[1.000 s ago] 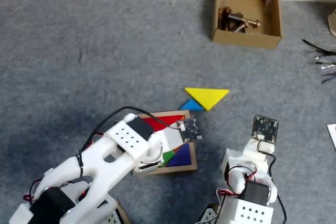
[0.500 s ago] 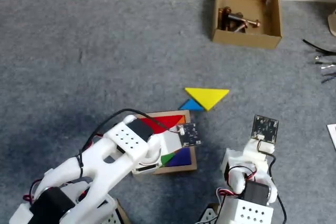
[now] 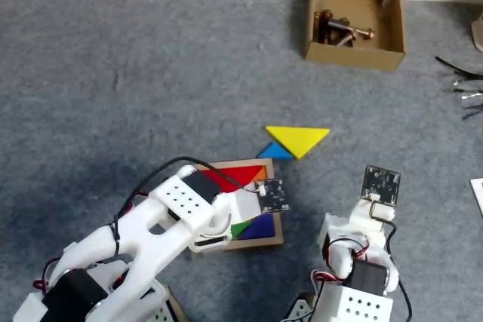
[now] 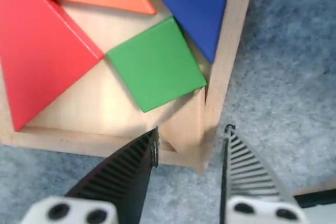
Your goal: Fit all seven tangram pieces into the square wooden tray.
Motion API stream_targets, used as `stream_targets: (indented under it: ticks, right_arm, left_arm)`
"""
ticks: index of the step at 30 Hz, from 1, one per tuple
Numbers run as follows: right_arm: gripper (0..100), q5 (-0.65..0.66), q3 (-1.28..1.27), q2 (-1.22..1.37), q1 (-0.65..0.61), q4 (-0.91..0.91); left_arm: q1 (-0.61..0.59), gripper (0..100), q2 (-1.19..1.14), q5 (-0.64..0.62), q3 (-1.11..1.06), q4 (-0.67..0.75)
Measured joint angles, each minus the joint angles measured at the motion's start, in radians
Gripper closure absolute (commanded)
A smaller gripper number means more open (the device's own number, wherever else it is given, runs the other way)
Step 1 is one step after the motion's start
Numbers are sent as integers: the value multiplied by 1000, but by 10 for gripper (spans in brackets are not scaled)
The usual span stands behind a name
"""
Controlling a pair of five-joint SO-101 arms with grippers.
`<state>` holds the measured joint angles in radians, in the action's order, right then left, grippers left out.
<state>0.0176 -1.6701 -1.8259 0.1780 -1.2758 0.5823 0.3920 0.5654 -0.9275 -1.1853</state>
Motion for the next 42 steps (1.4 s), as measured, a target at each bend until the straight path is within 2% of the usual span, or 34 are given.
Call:
stream_targets:
  ticks: [6, 14, 25, 32, 35, 42]
  right_arm:
    - [994, 0, 0, 0, 0, 0]
    - [994, 0, 0, 0, 0, 0]
    - [994, 0, 0, 0, 0, 0]
    - [994, 0, 0, 0, 0, 0]
    - [994, 0, 0, 0, 0, 0]
    - [994, 0, 0, 0, 0, 0]
  left_arm:
    - [-8, 811, 0, 41, 0, 0]
    - [-138, 811, 0, 107, 0, 34]
    - [-143, 811, 0, 109, 0, 63]
    - [-44, 811, 0, -38, 0, 63]
    - [-43, 815, 0, -94, 29, 54]
    - [-43, 954, 0, -121, 138, 28]
